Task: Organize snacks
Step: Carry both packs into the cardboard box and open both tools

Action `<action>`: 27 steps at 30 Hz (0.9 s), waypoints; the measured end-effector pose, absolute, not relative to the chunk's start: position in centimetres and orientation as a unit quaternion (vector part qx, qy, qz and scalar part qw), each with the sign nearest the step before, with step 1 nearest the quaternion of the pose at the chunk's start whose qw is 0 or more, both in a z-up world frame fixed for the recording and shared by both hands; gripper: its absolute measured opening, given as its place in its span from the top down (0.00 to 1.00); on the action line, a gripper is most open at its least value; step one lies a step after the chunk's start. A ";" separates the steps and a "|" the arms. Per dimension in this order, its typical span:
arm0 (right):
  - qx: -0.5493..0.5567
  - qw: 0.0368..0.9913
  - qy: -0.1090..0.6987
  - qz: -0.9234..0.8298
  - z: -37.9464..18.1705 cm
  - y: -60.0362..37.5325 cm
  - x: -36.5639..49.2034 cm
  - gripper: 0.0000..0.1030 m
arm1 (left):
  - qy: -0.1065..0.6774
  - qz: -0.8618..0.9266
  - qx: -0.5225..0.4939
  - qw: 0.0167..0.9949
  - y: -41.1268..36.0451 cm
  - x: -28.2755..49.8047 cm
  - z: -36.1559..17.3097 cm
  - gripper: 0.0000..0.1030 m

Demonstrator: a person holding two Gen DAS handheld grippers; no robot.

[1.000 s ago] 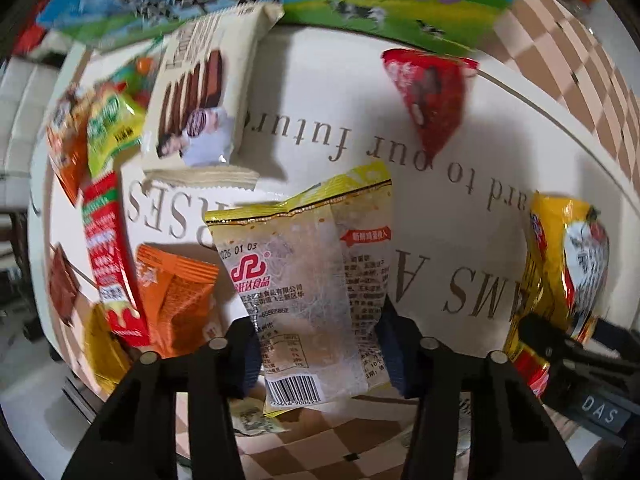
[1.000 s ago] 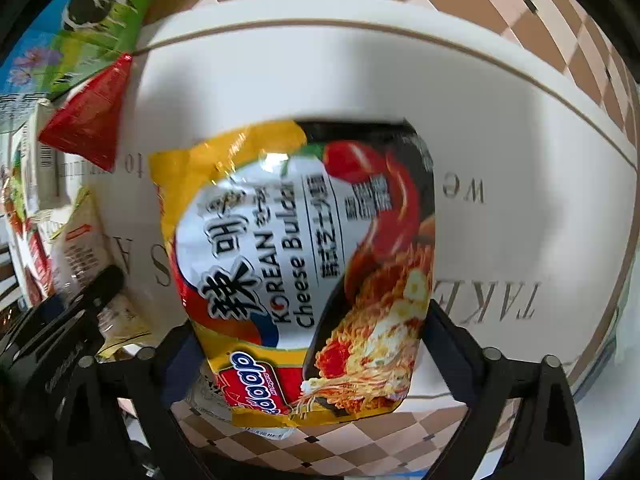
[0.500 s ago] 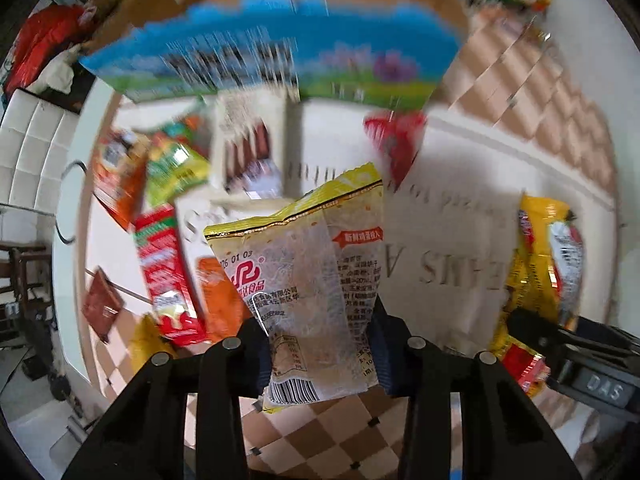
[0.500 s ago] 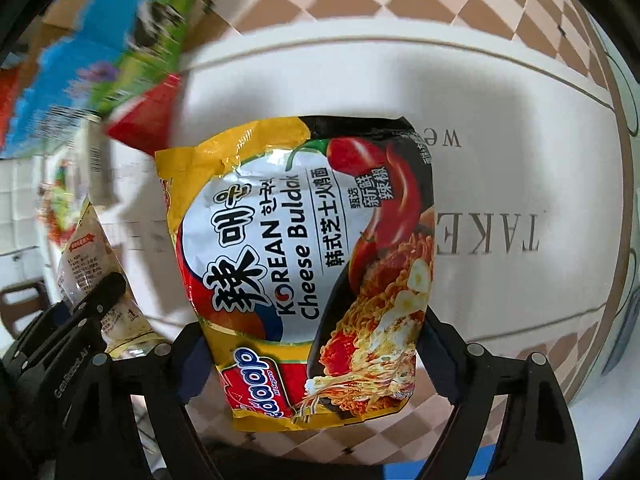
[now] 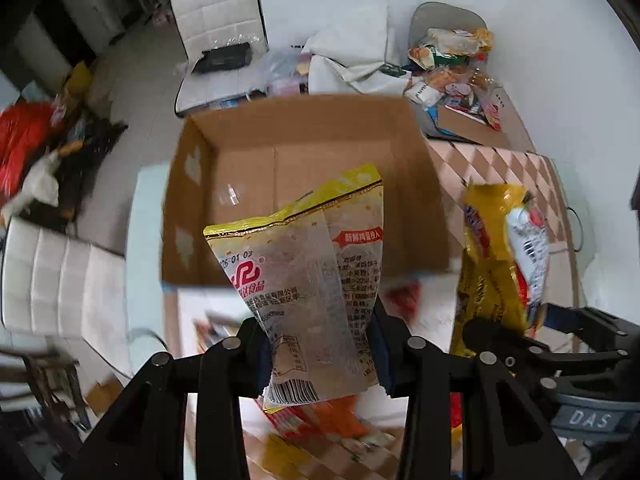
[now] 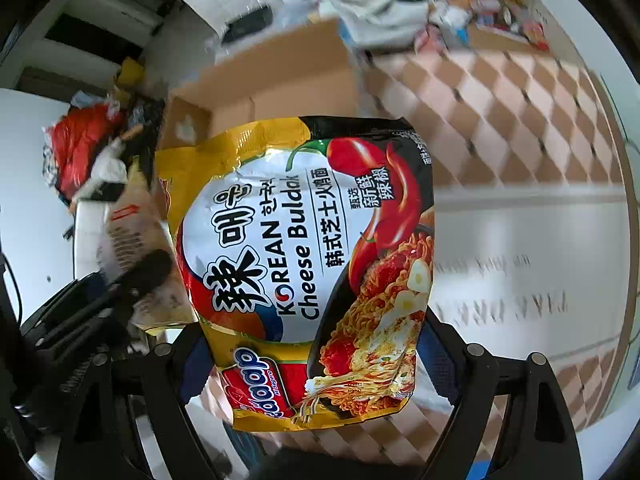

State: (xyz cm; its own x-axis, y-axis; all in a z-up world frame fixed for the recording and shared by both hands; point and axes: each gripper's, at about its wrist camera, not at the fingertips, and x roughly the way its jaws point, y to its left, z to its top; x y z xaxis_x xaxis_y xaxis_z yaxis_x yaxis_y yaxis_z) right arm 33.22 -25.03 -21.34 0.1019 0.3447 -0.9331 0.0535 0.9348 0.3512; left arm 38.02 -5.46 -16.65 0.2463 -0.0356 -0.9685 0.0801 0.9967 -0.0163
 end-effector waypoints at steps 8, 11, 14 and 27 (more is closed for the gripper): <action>0.122 0.734 0.666 0.054 -22.0 -16.7 44.3 0.14 | 0.658 -0.057 0.003 0.751 0.9 48.7 -20.9 0.64; 0.109 0.723 0.681 0.041 -25.7 -14.8 48.2 0.14 | 0.679 -0.070 -0.001 0.731 1.8 51.5 -23.2 0.64; 0.101 0.712 0.695 0.033 -29.4 -13.6 51.1 0.14 | 0.701 -0.084 -0.003 0.708 2.0 53.7 -26.1 0.64; 0.066 0.681 0.729 -0.005 -38.1 -12.1 55.8 0.14 | 0.742 -0.105 -0.001 0.663 1.6 57.6 -33.5 0.64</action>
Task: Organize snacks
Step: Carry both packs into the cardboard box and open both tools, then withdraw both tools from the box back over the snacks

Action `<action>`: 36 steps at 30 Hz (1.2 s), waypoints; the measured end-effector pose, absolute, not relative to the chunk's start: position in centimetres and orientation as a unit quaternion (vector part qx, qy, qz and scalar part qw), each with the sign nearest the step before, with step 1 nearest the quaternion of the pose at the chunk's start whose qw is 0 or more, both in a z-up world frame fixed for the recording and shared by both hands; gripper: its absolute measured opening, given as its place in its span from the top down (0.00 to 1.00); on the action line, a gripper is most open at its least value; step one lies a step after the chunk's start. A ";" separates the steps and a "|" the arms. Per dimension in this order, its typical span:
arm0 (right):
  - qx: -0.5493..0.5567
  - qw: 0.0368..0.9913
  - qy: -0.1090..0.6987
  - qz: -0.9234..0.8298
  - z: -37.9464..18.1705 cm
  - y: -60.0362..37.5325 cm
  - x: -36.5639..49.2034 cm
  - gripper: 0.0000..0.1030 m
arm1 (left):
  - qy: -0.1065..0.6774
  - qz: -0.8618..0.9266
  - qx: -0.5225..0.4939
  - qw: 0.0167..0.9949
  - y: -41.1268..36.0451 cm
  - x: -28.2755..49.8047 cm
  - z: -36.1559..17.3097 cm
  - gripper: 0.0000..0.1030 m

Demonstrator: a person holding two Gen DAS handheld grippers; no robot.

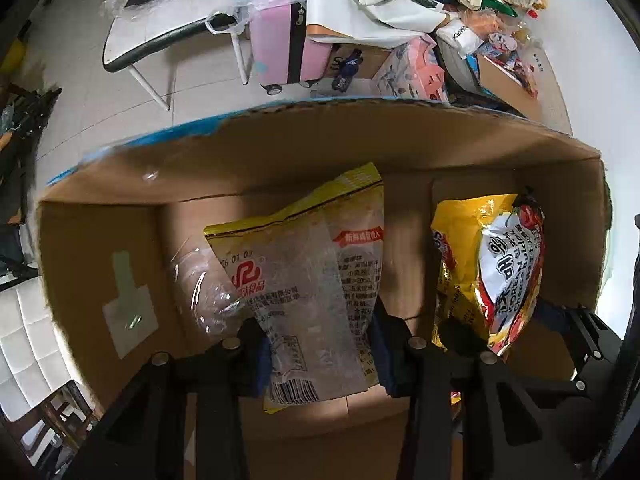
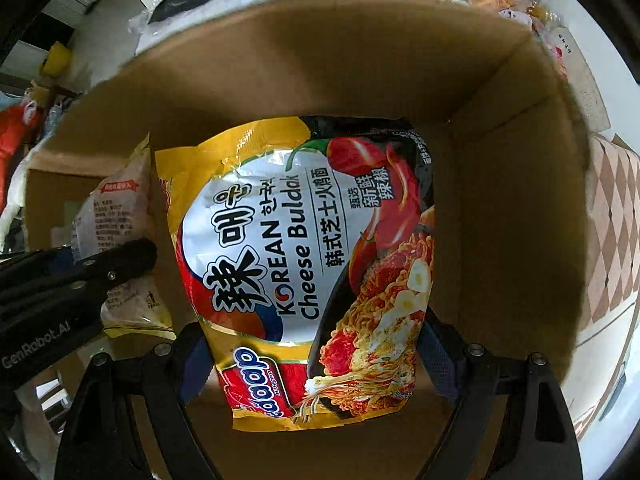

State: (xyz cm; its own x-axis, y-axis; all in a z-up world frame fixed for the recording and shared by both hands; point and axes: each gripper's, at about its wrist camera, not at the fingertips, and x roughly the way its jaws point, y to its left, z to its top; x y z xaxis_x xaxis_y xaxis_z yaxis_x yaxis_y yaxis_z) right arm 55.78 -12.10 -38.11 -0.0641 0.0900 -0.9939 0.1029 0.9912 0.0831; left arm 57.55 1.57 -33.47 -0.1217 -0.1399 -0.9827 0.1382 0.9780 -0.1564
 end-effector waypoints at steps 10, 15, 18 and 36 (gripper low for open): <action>0.057 0.661 0.748 -0.005 -38.7 -10.8 55.1 0.13 | 0.746 -0.106 -0.003 0.657 1.5 57.4 -34.5 0.45; 0.033 0.668 0.744 -0.006 -38.1 -10.4 54.6 0.07 | 0.736 -0.104 0.004 0.669 1.7 56.9 -33.5 0.13; 0.027 0.671 0.741 -0.005 -37.1 -9.9 53.8 0.07 | 0.724 -0.104 0.004 0.681 1.8 56.4 -32.6 0.13; 0.033 0.755 0.655 -0.022 -25.8 -9.3 42.0 0.05 | 0.607 -0.052 0.013 0.793 3.6 46.4 -22.8 0.13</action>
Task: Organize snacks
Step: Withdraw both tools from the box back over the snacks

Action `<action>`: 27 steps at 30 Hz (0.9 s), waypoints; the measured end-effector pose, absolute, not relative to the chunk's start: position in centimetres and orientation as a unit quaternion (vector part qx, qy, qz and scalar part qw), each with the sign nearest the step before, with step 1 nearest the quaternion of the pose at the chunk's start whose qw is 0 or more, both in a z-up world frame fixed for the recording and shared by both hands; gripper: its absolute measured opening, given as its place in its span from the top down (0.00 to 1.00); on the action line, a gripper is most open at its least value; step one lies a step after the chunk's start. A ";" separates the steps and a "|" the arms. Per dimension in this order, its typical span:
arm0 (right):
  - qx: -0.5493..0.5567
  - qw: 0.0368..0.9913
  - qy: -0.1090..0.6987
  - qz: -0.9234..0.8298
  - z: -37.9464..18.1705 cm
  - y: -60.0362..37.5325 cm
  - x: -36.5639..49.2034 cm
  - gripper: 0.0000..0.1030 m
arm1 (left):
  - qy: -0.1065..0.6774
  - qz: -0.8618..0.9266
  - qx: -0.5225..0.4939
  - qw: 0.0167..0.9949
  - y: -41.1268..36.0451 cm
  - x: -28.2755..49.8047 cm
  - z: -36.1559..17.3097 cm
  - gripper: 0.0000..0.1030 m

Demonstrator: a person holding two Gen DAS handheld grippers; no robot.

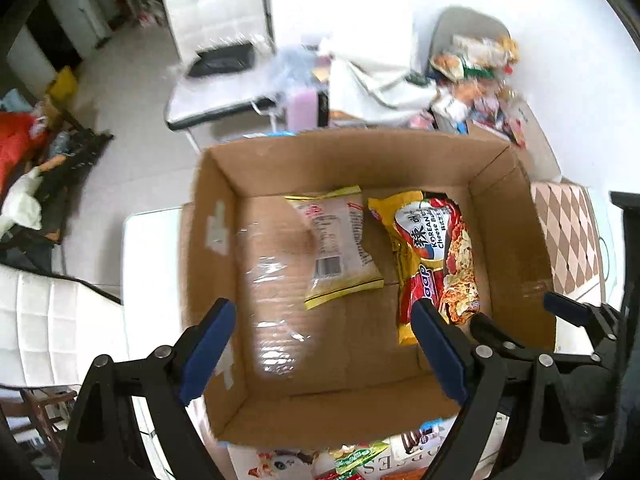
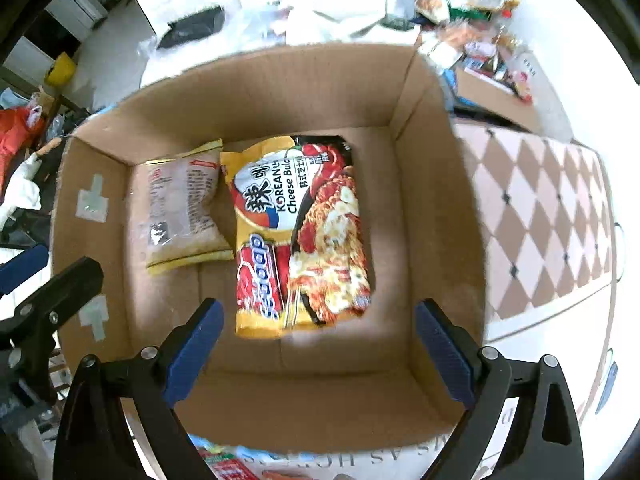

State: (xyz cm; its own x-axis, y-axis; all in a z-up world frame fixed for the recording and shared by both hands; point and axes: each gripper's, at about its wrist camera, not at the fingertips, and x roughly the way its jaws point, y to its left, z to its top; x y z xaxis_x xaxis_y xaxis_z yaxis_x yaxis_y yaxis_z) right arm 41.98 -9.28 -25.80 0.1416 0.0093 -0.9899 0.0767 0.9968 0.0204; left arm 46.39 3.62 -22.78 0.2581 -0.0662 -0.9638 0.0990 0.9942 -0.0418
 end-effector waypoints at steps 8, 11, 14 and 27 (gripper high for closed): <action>0.008 0.799 0.601 -0.012 -19.2 -9.6 37.3 0.05 | 0.551 -0.028 0.012 0.834 4.1 40.5 -17.4 0.13; 0.011 0.811 0.585 -0.007 -16.9 -9.6 35.3 0.05 | 0.540 -0.025 0.009 0.842 4.1 38.5 -15.8 0.13; 0.012 0.821 0.571 0.000 -15.1 -9.8 33.4 0.05 | 0.533 -0.024 0.007 0.845 4.0 36.6 -14.3 0.13; 0.039 0.815 0.577 0.036 -12.8 -11.2 25.5 0.05 | 0.544 0.002 -0.024 0.839 4.3 28.7 -12.8 0.13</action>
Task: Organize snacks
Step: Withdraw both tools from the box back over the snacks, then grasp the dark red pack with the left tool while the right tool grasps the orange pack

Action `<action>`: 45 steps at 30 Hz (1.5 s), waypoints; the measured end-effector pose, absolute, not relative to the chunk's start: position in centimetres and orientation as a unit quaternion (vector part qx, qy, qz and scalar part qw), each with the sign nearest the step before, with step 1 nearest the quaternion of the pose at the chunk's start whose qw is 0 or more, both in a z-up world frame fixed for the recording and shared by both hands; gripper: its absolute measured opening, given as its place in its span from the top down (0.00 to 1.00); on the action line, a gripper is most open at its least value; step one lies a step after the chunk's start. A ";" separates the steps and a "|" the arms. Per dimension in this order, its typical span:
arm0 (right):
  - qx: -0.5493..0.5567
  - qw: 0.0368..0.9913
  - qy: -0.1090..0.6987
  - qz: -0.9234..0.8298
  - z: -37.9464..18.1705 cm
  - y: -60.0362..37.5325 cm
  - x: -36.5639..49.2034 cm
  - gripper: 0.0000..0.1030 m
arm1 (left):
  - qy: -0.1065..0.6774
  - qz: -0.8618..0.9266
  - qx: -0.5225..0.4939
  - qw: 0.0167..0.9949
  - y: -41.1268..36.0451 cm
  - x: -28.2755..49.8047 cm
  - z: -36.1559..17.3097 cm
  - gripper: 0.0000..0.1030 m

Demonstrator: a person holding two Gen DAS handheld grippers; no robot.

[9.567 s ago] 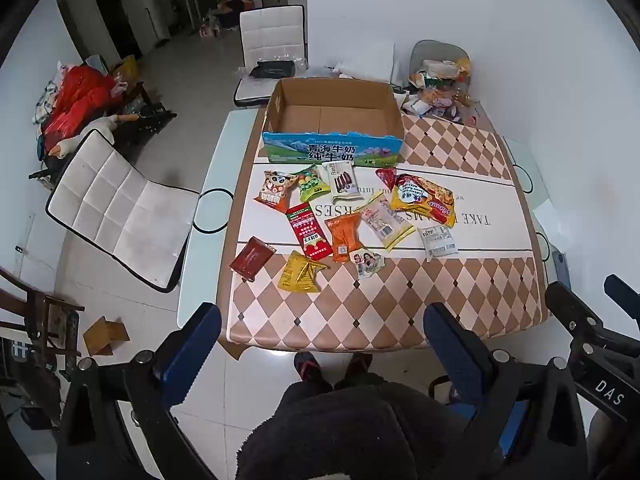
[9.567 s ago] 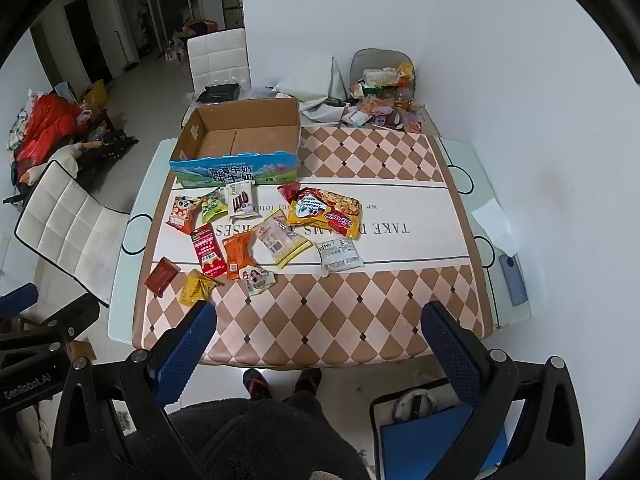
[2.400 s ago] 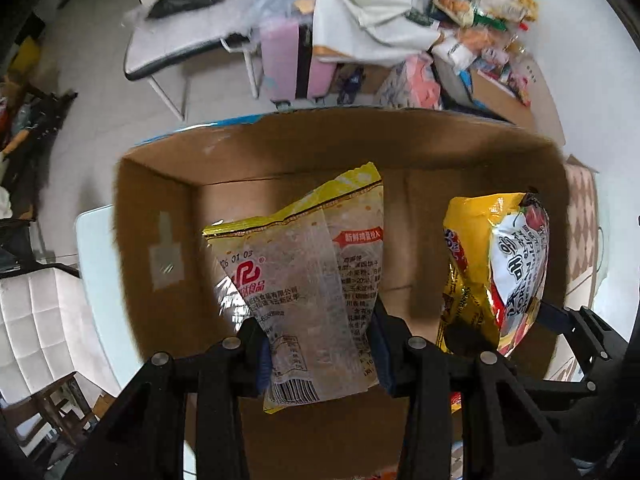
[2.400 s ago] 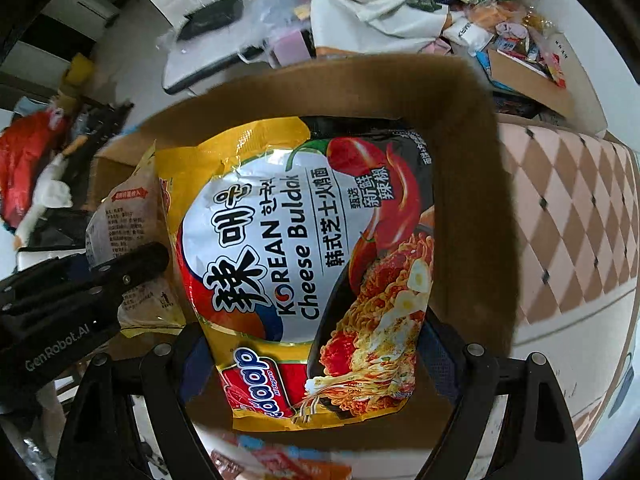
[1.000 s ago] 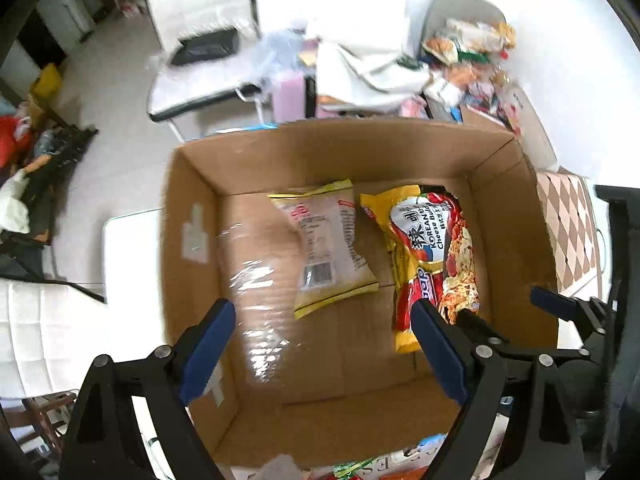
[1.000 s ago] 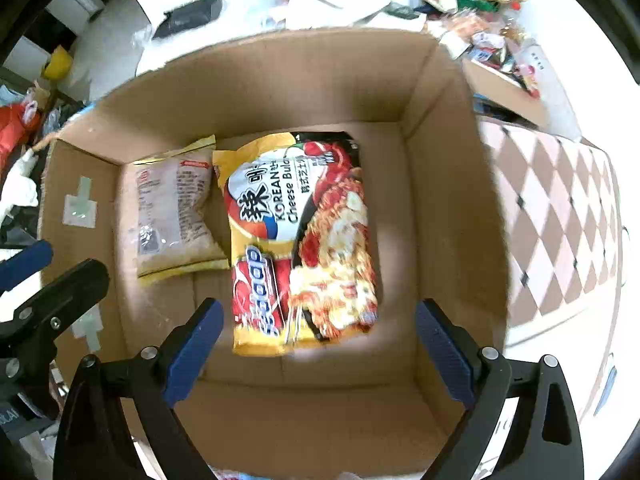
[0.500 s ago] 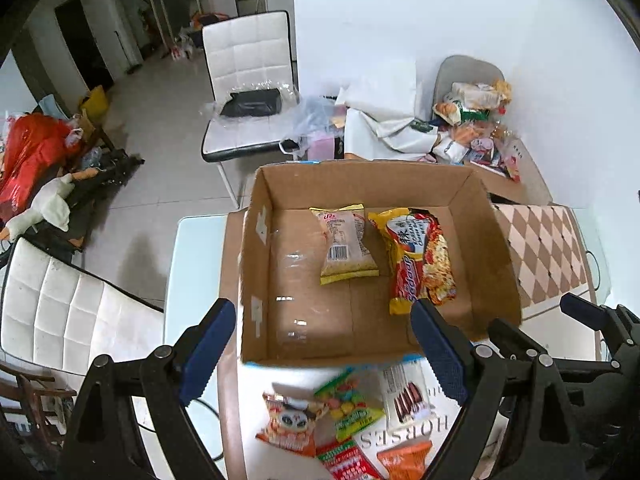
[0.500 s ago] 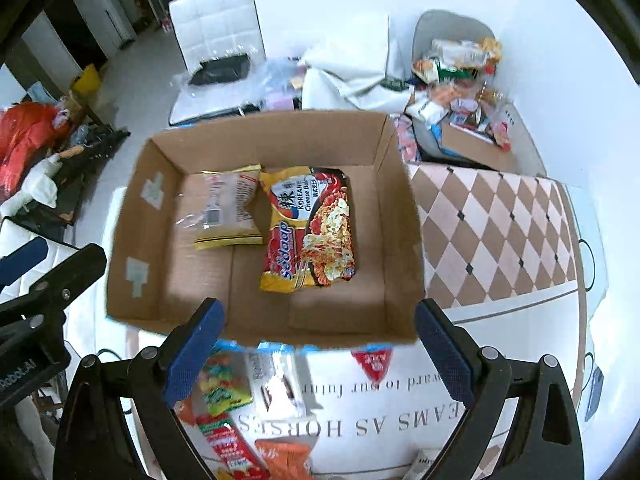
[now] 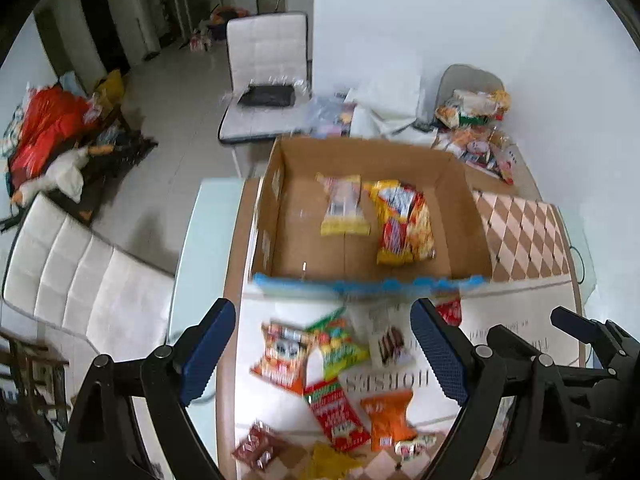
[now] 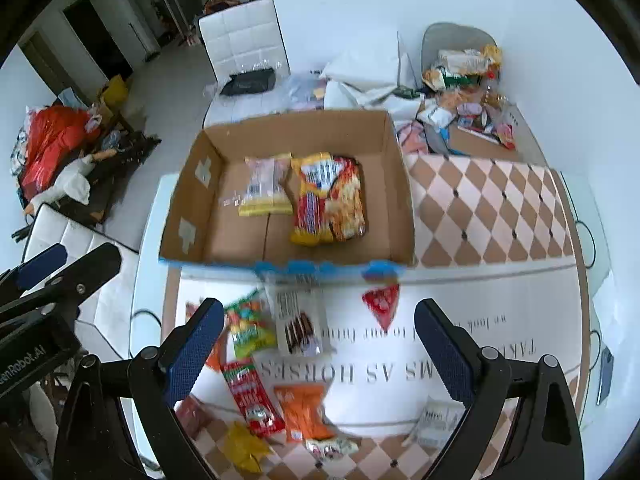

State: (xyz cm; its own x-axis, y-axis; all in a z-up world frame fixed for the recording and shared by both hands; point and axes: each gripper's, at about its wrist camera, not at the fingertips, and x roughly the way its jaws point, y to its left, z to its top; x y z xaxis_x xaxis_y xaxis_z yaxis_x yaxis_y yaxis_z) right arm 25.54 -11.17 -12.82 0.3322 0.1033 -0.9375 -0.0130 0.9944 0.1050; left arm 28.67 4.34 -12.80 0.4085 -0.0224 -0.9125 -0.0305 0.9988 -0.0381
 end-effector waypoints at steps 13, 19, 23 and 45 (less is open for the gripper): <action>0.038 0.701 0.710 0.060 -26.8 -10.0 19.2 0.05 | 0.715 0.095 -0.139 0.679 11.5 18.1 -28.7 0.13; 0.015 0.668 0.741 0.067 -31.9 -7.9 18.9 0.05 | 0.736 0.126 -0.206 0.632 15.4 14.9 -33.8 0.13; -0.008 0.645 0.760 0.077 -34.3 -6.4 18.7 0.05 | 0.750 0.063 -0.118 0.647 13.6 14.7 -35.0 0.13; -0.004 0.609 0.793 0.033 -40.3 -6.7 17.7 0.40 | 0.772 0.074 -0.050 0.630 14.0 14.5 -38.7 0.17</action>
